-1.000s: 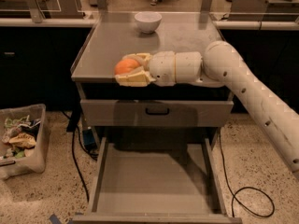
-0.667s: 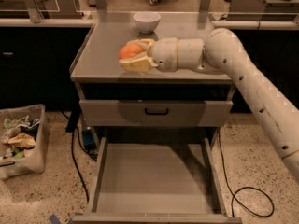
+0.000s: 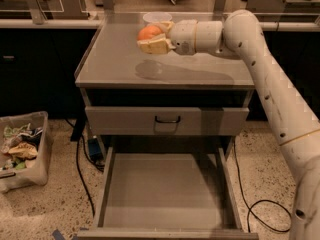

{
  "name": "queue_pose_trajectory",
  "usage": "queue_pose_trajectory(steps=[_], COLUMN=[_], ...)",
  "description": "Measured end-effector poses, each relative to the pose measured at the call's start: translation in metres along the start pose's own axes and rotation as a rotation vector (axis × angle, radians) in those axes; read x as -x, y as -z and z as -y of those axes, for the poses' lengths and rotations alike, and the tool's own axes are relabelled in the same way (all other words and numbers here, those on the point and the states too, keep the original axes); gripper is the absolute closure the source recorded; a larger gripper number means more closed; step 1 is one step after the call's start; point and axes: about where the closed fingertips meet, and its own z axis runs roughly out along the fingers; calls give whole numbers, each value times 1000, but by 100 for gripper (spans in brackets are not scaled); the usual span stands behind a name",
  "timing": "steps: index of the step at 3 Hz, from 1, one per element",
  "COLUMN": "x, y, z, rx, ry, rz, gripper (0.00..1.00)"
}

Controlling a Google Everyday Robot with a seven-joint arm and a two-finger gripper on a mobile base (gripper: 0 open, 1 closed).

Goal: Pick orange from middle drawer and place on counter

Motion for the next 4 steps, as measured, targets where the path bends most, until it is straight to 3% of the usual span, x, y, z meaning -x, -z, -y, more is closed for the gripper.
queue_pose_trajectory(steps=[2,4], x=[-33,-64], y=[-9,-12], z=[60,74], rx=[-72,-88], ry=[-106,-159], rz=[-4,-77], gripper=[100,100])
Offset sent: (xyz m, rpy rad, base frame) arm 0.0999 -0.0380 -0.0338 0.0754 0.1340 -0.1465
